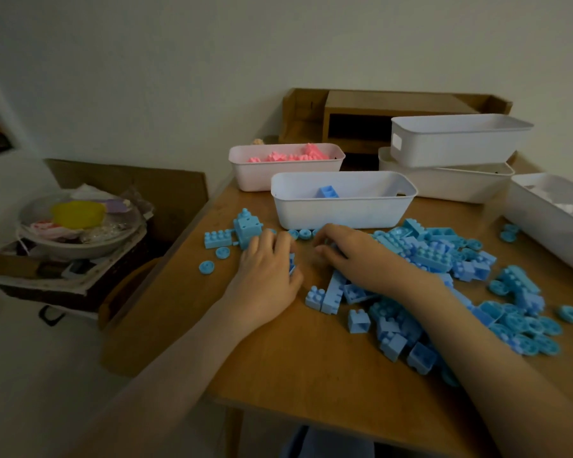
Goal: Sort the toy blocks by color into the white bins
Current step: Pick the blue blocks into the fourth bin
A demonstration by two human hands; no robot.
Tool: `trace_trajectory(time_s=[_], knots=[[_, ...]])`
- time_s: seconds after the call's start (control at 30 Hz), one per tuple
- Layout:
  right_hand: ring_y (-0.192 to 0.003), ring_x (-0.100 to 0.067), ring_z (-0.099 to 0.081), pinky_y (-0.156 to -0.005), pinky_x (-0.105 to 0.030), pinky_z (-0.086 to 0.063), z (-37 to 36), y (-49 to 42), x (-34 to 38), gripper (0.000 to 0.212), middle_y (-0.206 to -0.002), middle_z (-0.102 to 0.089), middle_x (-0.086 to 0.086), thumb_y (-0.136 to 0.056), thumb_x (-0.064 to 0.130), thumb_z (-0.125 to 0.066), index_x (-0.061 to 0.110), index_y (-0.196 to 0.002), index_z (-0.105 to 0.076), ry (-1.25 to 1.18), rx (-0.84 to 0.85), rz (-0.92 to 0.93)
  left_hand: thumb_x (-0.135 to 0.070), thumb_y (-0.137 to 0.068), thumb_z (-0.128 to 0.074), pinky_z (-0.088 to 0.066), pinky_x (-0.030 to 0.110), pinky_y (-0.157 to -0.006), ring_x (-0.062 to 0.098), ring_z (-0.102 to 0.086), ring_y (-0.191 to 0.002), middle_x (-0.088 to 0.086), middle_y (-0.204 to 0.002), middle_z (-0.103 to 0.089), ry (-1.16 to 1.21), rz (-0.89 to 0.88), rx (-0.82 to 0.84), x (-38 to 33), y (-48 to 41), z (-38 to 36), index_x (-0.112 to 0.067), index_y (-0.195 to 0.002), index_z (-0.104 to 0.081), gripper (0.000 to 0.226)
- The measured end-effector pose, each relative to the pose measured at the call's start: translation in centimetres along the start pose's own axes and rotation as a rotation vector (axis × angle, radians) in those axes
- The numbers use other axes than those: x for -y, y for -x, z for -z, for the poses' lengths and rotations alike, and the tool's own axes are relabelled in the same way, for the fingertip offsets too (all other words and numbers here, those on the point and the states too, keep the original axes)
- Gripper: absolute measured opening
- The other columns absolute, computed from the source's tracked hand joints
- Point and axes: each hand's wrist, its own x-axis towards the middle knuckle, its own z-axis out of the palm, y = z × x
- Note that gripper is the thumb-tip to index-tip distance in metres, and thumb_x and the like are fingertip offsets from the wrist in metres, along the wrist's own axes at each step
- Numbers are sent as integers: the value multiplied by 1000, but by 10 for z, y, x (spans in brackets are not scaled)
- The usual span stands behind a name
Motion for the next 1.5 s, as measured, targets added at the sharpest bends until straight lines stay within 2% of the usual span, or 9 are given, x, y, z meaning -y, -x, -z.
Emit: trace_trajectory(time_s=[0.17, 0.4, 0.57, 0.67, 0.83, 0.97, 1.2, 1.4, 1.5], knots=[[-91, -13, -52, -74, -19, -41, 6, 1, -1, 22, -100, -53, 3, -95, 22, -49, 18, -116, -52, -79, -99, -2, -25, -94, -42, -32, 25, -83, 11, -34, -95, -2, -106, -43, 10, -57, -9, -2, -1, 3, -21, -103, -39, 10], [-77, -5, -50, -64, -5, -40, 47, -13, -11, 18, -93, -53, 4, -95, 21, -50, 16, -111, -55, -78, -262, 10, -20, -94, -45, -29, 24, -77, 11, -32, -90, -5, -97, -38, 13, -182, -175, -12, -28, 26, -15, -102, -46, 10], [-92, -16, -52, -77, -24, -39, 64, -43, -41, 26, -109, -58, -8, -93, 20, -55, 12, -118, -54, -12, -435, -60, -18, -94, -46, -36, 31, -85, 20, -39, -103, 5, -108, -48, 89, -109, -283, -25, -91, 41, -10, -109, -47, 17], [-102, -25, -55, -85, -33, -43, 62, -55, -55, 33, -119, -58, -12, -96, 29, -48, 11, -124, -50, 100, -322, -182, -17, -95, -45, -33, 28, -86, 20, -40, -106, 6, -114, -48, 96, -78, -164, -25, -126, 32, -11, -111, -46, 18], [-111, -23, -52, -93, -37, -43, 59, -54, -53, 55, -130, -53, -5, -91, 59, -34, 24, -133, -43, 203, -6, -222, -28, -99, -42, -35, 27, -75, 14, -48, -88, 4, -111, -59, 154, 65, 297, -20, -150, 17, -17, -112, -55, 21], [-115, -19, -49, -100, -36, -41, 65, -47, -52, 48, -134, -50, -1, -88, 44, -55, 27, -132, -46, 247, 85, -194, -34, -98, -43, -33, 25, -72, 12, -49, -84, 3, -108, -61, 136, -3, 261, -19, -145, 18, -19, -109, -56, 23], [-137, -23, -20, -110, -43, -20, 71, -7, -37, 64, -152, -25, 6, -91, 34, -56, 33, -145, -23, 334, -72, -65, -25, -93, -52, -39, 24, -88, 10, -45, -107, -4, -116, -51, 220, -181, -75, -26, -80, 40, -20, -115, -55, 22], [-125, -14, -35, -107, -35, -29, 58, 37, -8, 56, -137, -42, 7, -90, 36, -56, 34, -140, -31, 229, 73, 6, -69, -83, -44, -39, 28, -91, 7, -36, -111, -8, -117, -37, 43, -165, 321, -36, 2, 28, -26, -124, -42, 59], [-117, -10, -42, -100, -26, -36, 50, 51, -2, 46, -126, -47, 10, -89, 38, -57, 30, -132, -43, 226, 243, -5, -68, -86, -37, -38, 27, -87, 10, -39, -107, -5, -110, -39, 18, -148, 324, -36, 18, 20, -22, -118, -45, 56]])
